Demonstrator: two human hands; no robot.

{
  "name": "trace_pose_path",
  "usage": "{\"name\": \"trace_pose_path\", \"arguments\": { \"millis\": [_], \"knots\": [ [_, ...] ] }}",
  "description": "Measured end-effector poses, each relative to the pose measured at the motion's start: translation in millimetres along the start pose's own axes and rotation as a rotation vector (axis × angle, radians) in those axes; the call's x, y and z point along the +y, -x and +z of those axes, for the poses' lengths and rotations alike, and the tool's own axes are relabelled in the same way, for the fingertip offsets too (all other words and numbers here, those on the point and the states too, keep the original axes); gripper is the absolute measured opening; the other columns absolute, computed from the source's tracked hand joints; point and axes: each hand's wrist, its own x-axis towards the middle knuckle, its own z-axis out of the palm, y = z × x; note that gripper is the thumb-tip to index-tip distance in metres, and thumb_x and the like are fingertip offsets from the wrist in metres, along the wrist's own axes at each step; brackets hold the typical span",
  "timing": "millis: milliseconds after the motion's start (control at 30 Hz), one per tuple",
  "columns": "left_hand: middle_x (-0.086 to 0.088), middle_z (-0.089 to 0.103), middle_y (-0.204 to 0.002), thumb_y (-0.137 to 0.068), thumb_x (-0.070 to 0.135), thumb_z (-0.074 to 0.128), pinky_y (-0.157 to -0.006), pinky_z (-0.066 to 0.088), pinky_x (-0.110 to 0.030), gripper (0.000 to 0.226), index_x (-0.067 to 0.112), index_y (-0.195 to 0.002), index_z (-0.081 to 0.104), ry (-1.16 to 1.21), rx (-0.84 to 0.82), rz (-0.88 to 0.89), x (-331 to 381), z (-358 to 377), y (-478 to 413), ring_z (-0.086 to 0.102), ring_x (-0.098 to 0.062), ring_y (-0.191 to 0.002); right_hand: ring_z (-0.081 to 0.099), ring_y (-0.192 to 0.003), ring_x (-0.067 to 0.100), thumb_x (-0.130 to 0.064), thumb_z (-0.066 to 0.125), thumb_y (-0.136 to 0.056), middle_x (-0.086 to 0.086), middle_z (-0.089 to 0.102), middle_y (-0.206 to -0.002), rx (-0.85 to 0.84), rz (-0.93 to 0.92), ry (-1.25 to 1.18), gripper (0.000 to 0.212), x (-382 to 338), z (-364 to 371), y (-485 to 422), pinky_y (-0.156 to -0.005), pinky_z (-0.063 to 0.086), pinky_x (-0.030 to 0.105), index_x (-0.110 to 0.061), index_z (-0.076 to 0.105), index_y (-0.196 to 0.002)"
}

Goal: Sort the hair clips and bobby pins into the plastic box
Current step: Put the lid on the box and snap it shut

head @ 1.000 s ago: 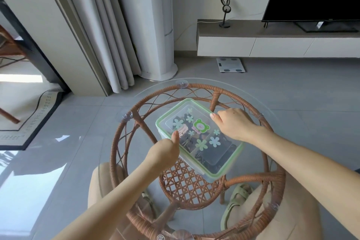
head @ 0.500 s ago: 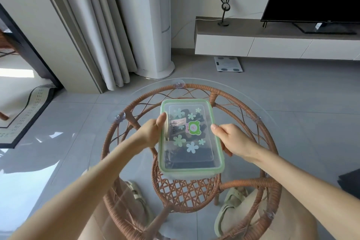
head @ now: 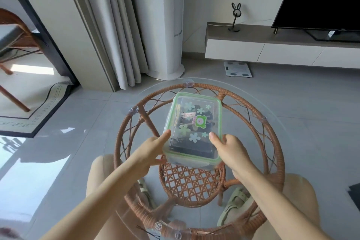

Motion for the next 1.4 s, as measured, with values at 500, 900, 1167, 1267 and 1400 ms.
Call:
{"name": "trace_pose_path", "arguments": {
  "millis": [500,900,1167,1267,1400],
  "knots": [
    [-0.008,0.075,-0.096,-0.042,0.069,0.075,-0.086,0.054,-0.041,0.083,0.014,-0.103,0.069,0.13,0.236,0.09,-35,-118,102,0.069,-0.025,-0.092,0.063,-0.097,0.039,-0.038,0.059,-0.086,0.029,0.066,-0.104,-0.513,-0.298,-0.141,0.049,-66,63,40,-0.09,0.051,0.047,0.009,0.061,-0.098],
    [-0.011,0.07,-0.094,-0.077,0.043,0.068,-0.056,0.06,-0.027,0.038,0.013,-0.1,0.065,0.474,0.838,0.203,-108,-201,122,0.069,-0.026,-0.081,0.06,-0.105,0.036,-0.044,0.046,-0.091,0.016,0.066,-0.116,0.102,-0.363,0.518,0.046,-30,63,-42,-0.082,0.047,0.038,-0.012,0.055,-0.122],
    [-0.02,0.065,-0.112,-0.061,0.045,0.08,-0.08,0.058,-0.039,0.061,0.004,-0.103,0.062,0.455,0.852,0.029,-140,-219,79,0.066,-0.034,-0.098,0.046,-0.124,0.037,-0.032,0.048,-0.092,0.019,0.055,-0.132,0.174,-0.515,0.768,0.042,12,47,-75,-0.102,0.037,0.045,-0.003,0.057,-0.121],
    [-0.02,0.057,-0.121,-0.062,0.04,0.082,-0.084,0.057,-0.045,0.067,0.004,-0.113,0.059,0.562,0.702,-0.093,-156,-204,55,0.065,-0.035,-0.101,0.052,-0.119,0.036,-0.034,0.044,-0.093,0.018,0.059,-0.128,0.169,-0.554,0.825,0.043,16,40,-81,-0.097,0.044,0.047,-0.004,0.06,-0.118],
    [-0.018,0.044,-0.123,-0.08,0.02,0.071,-0.065,0.06,-0.037,0.05,0.009,-0.125,0.051,0.64,0.588,-0.152,-179,-172,26,0.062,-0.033,-0.098,0.05,-0.123,0.033,-0.051,0.027,-0.085,0.014,0.057,-0.131,0.206,-0.505,0.814,0.064,31,22,-85,-0.101,0.039,0.044,-0.008,0.058,-0.121]
  ]
}}
